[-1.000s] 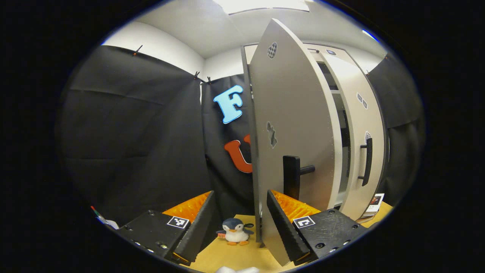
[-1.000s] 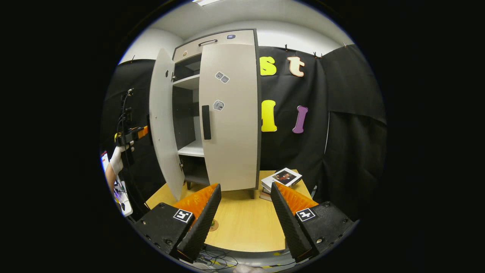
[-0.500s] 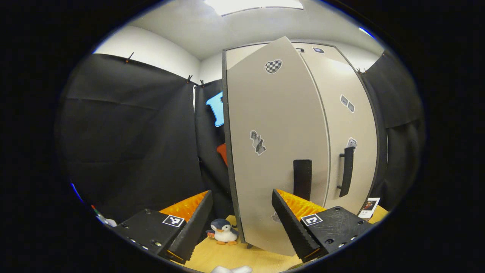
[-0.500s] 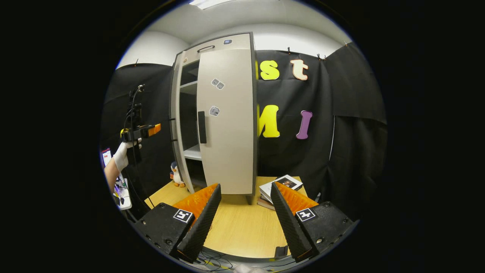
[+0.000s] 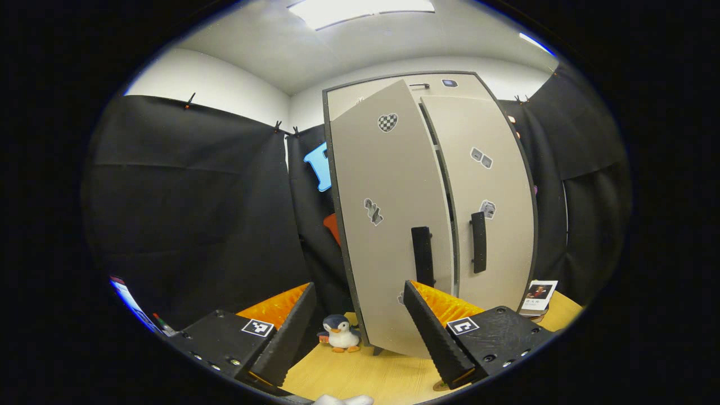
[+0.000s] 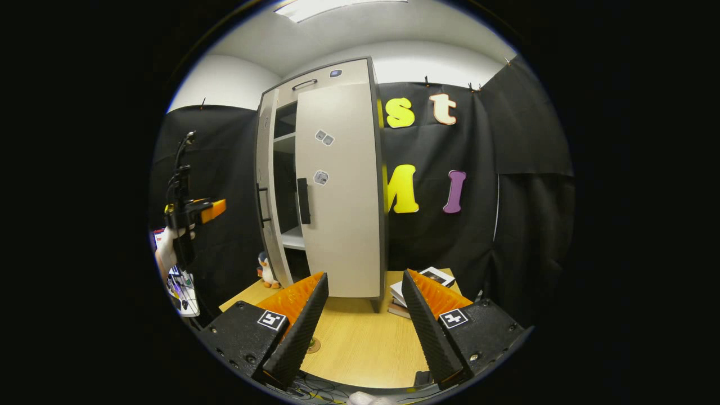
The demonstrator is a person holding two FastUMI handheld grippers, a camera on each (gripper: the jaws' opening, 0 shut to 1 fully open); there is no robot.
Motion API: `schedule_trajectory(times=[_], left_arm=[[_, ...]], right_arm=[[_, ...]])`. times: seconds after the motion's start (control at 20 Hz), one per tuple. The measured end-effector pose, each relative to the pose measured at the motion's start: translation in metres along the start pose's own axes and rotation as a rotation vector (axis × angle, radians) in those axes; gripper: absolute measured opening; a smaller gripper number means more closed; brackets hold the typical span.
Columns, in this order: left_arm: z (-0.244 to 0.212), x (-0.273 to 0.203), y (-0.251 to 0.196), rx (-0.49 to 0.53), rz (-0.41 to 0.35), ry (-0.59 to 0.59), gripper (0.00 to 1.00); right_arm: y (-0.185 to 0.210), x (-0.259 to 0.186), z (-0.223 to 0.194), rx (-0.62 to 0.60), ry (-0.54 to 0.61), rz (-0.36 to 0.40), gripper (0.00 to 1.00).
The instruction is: Grasp the bottle in the cabinet with the left hand and place it on the coaster, then close the right door with the right hand and the left door with the left hand.
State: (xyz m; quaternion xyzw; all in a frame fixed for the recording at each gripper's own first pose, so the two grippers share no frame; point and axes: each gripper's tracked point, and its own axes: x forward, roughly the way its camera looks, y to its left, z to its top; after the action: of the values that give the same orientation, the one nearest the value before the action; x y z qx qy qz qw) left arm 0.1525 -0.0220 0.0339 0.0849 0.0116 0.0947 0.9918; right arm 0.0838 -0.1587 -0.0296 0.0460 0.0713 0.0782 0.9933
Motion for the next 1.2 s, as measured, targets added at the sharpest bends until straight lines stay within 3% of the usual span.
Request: schedule_trajectory(times=[0.2,0.45,0.6,0.8,1.2], left_arm=[[-0.011,-0.038,0.001,-0.061,-0.056,0.023,0.96],[-0.028,-0.075,0.019,-0.065,-0.088,0.042,0.95],[-0.042,-0.096,0.038,-0.040,-0.070,0.039,0.96],[-0.062,-0.124,0.042,-0.045,-0.117,0.048,0.95],[-0.073,-0.140,0.058,-0.089,-0.164,0.054,0.96]], right_arm=[[0.021,-0.009,0.011,0.000,-0.037,-0.046,0.81],[0.053,-0.023,0.014,-0.013,-0.062,-0.085,0.81],[0.070,-0.034,0.014,-0.026,-0.074,-0.108,0.81],[0.089,-0.045,0.003,-0.017,-0.077,-0.146,0.81],[0.111,-0.070,-0.014,-0.045,-0.072,-0.200,0.81]])
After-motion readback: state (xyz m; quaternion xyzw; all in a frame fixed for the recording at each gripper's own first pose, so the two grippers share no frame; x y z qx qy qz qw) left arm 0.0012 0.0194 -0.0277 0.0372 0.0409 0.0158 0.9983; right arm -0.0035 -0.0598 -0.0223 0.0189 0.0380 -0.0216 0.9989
